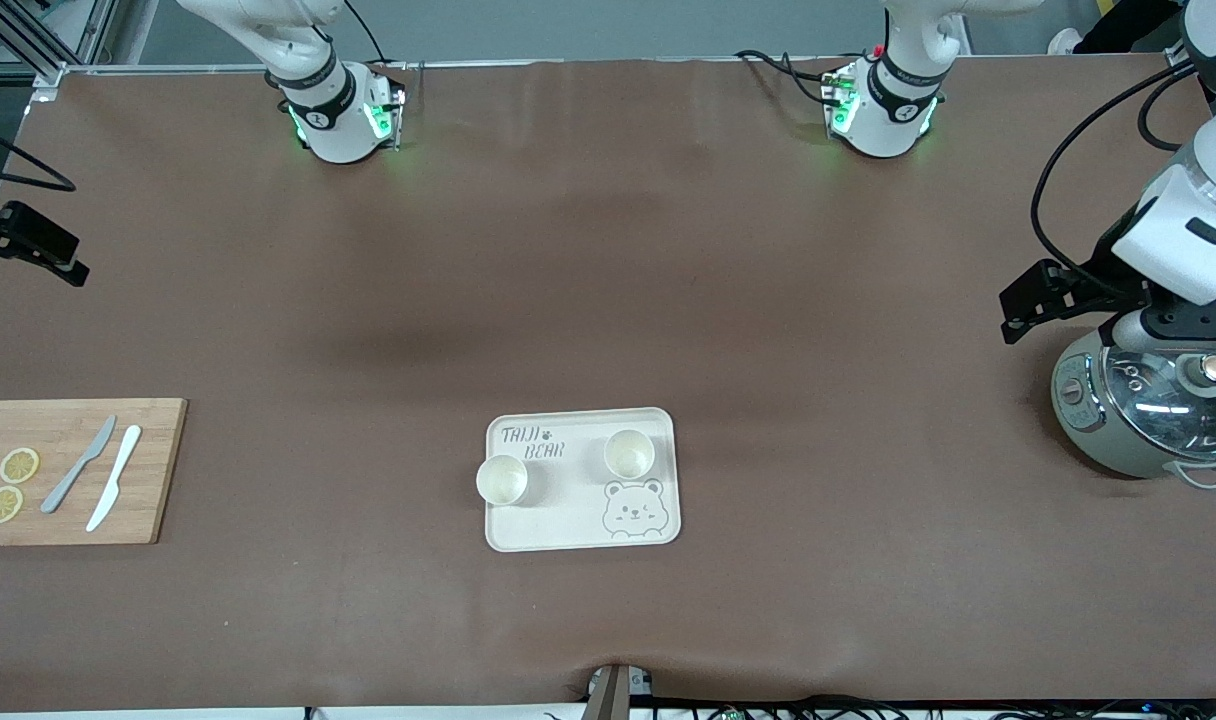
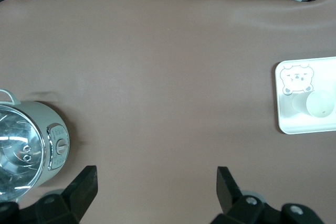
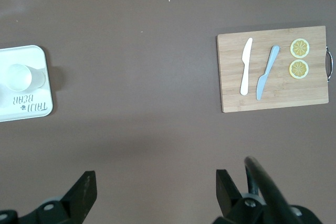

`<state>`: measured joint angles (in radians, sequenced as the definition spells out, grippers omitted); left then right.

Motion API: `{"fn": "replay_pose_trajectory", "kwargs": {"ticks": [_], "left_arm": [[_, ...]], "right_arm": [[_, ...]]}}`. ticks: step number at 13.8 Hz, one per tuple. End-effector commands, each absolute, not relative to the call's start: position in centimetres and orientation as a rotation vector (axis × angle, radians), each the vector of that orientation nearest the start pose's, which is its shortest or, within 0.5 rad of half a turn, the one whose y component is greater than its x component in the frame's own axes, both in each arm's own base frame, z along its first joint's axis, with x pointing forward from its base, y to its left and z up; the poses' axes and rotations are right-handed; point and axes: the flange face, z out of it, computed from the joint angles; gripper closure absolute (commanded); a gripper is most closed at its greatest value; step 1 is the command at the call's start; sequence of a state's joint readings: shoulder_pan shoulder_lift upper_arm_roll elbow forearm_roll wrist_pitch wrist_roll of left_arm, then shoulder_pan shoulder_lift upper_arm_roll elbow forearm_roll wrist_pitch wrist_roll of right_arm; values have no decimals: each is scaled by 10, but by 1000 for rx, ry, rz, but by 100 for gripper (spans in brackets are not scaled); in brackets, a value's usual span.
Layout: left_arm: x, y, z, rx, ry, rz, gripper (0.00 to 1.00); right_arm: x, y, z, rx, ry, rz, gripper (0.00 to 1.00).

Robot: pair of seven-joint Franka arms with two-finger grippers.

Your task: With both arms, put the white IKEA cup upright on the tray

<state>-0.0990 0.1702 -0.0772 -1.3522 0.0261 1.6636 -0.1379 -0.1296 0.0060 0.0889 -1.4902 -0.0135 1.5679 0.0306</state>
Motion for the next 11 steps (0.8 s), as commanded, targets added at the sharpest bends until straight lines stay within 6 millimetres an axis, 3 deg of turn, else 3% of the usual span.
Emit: {"fn": "replay_pose_trajectory", "kwargs": {"ticks": [1,11], "left_arm": [[604,-101,643,-3135,70,-237,0],[606,-101,640,-3137,48,-225,0]], "right_arm": [[557,-22,663,-3155,101,-109,0],[557,-22,663,-3155,101,-109,0]]}}
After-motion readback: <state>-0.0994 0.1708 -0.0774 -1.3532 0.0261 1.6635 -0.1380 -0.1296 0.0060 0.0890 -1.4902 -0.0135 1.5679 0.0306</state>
